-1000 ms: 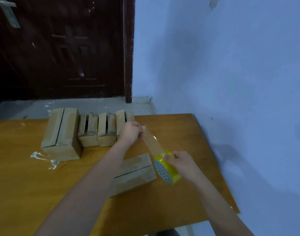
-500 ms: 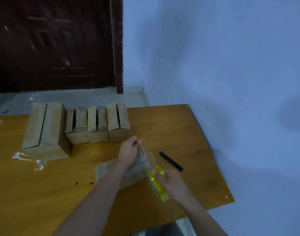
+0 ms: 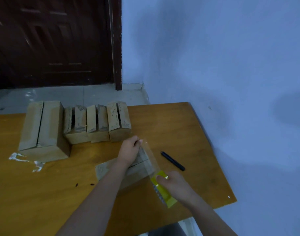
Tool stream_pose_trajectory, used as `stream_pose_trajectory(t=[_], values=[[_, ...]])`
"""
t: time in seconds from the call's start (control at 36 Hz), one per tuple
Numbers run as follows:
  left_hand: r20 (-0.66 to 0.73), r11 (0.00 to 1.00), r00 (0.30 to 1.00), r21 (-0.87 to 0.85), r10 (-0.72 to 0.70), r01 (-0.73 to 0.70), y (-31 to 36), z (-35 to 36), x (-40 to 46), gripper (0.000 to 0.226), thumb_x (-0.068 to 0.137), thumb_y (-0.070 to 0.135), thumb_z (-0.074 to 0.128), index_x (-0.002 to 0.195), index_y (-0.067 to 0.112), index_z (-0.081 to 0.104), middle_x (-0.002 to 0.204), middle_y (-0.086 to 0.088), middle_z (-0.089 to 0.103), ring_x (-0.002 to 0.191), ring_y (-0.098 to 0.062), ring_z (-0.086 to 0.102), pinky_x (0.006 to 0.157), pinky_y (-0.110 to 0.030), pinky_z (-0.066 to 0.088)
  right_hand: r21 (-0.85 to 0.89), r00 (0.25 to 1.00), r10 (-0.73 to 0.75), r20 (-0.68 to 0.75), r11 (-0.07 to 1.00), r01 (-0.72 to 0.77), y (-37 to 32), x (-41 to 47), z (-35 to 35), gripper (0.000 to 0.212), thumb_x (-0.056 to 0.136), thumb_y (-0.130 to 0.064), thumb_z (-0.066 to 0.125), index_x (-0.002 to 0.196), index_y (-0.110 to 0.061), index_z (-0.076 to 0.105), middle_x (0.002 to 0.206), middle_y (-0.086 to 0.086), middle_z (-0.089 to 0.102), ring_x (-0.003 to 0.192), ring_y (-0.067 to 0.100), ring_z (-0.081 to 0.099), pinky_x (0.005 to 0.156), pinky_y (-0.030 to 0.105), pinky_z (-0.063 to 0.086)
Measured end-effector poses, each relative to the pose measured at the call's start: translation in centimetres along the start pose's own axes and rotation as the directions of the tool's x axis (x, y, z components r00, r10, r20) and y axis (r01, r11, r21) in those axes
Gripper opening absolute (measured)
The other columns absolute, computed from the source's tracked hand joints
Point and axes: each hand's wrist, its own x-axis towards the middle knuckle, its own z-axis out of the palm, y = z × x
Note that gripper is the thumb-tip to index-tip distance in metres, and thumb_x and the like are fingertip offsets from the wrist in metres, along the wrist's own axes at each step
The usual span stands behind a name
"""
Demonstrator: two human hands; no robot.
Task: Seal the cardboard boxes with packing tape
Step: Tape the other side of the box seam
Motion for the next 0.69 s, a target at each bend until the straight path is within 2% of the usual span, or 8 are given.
stream_pose_trajectory(t=[0.14, 0.22, 0.33, 0.44, 0.53, 0.58, 0.69], values=[[-0.056, 0.999, 0.998, -0.049, -0.024, 0.022, 0.0, 0.0, 0.0, 0.027, 0.097, 0.017, 0.050, 0.071, 0.011, 0.048, 0.063, -0.003, 0.045, 0.060, -0.015, 0.042, 0.059, -0.031, 0.035, 0.023, 1.000, 0.012, 0.018, 1.000, -0.012, -0.2, 0.6, 0.1, 0.030, 0.090, -0.028, 0.052, 0.065, -0.015, 0.041, 0.057, 0.000, 0.031, 0.049, 0.015, 0.029, 0.054, 0.030, 0.022], [-0.043, 0.998, 0.998, -0.046, -0.047, 0.045, 0.1, -0.1, 0.1, 0.027, 0.098, 0.020, 0.049, 0.074, 0.008, 0.048, 0.066, -0.008, 0.048, 0.061, -0.018, 0.044, 0.059, -0.030, 0.034, 0.000, 1.000, 0.012, 0.014, 1.000, -0.012, 0.1, 1.0, 0.2, 0.036, 0.091, -0.024, 0.052, 0.060, -0.017, 0.035, 0.053, -0.003, 0.027, 0.045, 0.012, 0.025, 0.051, 0.028, 0.019], [-0.041, 0.997, 0.997, -0.022, -0.071, 0.070, 0.2, -0.1, 0.4, 0.029, 0.098, 0.022, 0.050, 0.077, 0.002, 0.051, 0.066, -0.008, 0.048, 0.062, -0.019, 0.044, 0.059, -0.031, 0.034, -0.005, 0.999, 0.008, 0.044, 1.000, -0.008, 0.0, 1.5, 0.1, 0.037, 0.094, -0.023, 0.051, 0.062, -0.013, 0.033, 0.049, -0.006, 0.026, 0.041, 0.009, 0.023, 0.050, 0.028, 0.019], [-0.030, 0.995, 0.995, -0.019, -0.096, 0.095, 0.1, -0.1, 0.6, 0.030, 0.098, 0.022, 0.050, 0.080, -0.002, 0.053, 0.069, -0.010, 0.050, 0.064, -0.020, 0.045, 0.061, -0.031, 0.036, 0.046, 0.997, 0.022, 0.073, 0.999, -0.025, -0.1, 1.6, -0.3, 0.039, 0.095, -0.019, 0.050, 0.058, -0.013, 0.039, 0.042, -0.010, 0.035, 0.036, 0.007, 0.032, 0.045, 0.022, 0.027], [-0.020, 0.995, 0.995, -0.015, -0.100, 0.099, 0.0, 0.0, 0.9, 0.029, 0.097, 0.023, 0.050, 0.080, 0.000, 0.054, 0.070, -0.009, 0.051, 0.065, -0.019, 0.046, 0.062, -0.031, 0.036, 0.060, 0.997, 0.031, 0.067, 0.998, -0.035, 0.0, 1.8, -0.2, 0.030, 0.095, -0.020, 0.051, 0.067, -0.008, 0.048, 0.048, -0.006, 0.041, 0.039, 0.008, 0.038, 0.045, 0.021, 0.030], [-0.013, 0.995, 0.995, -0.004, -0.098, 0.098, 0.0, -0.1, 1.1, 0.029, 0.097, 0.023, 0.050, 0.078, 0.001, 0.053, 0.070, -0.009, 0.051, 0.065, -0.019, 0.046, 0.061, -0.031, 0.035, 0.063, 0.998, 0.034, 0.058, 0.997, -0.038, 0.1, 1.9, -0.1, 0.032, 0.095, -0.020, 0.051, 0.066, -0.008, 0.046, 0.046, -0.006, 0.040, 0.038, 0.009, 0.037, 0.046, 0.021, 0.029], [-0.014, 0.996, 0.996, -0.004, -0.089, 0.089, -0.1, -0.1, 1.2, 0.030, 0.097, 0.023, 0.051, 0.074, 0.005, 0.050, 0.072, -0.014, 0.052, 0.067, -0.022, 0.047, 0.063, -0.032, 0.036, 0.051, 0.999, 0.032, 0.041, 0.998, -0.034, 0.0, 1.9, 0.1, 0.035, 0.093, -0.026, 0.052, 0.063, -0.013, 0.041, 0.056, 0.006, 0.031, 0.045, 0.015, 0.029, 0.052, 0.029, 0.023]])
